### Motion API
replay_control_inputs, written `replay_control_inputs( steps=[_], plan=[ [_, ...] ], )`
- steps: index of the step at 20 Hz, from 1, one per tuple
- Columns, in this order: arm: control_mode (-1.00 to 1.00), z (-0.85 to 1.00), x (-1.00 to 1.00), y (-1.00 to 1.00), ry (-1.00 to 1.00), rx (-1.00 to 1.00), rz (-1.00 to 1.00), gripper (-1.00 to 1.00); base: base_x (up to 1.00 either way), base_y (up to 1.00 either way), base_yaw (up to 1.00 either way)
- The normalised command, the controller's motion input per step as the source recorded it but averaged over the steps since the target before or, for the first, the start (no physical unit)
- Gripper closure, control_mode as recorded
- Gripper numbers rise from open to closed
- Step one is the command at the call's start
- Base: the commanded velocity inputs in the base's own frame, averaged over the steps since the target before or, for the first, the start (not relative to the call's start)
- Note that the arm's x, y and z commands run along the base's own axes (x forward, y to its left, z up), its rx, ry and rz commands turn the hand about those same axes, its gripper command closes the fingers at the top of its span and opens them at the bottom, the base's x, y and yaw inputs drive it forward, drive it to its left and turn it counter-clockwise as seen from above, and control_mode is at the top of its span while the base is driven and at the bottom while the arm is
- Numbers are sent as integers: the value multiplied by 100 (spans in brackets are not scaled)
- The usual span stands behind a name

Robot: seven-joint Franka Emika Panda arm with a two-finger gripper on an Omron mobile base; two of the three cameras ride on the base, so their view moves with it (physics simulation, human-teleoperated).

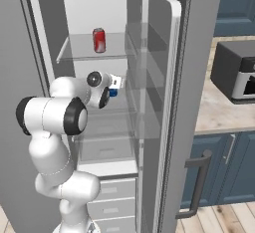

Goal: Open the fridge, grab two sodas, and place both sodas inside the bowl with ice on the dining counter.

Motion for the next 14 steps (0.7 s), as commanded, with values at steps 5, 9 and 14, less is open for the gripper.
replay_control_inputs(
  steps=[5, 9, 14],
  plan=[
    [-100, 0, 0, 0, 0, 0, 0, 100, 0, 0, 0],
    [-100, 0, -1, -5, 0, 2, 0, 100, 0, 0, 0],
    [-100, 0, -9, -2, -1, 1, 0, 100, 0, 0, 0]
  ],
)
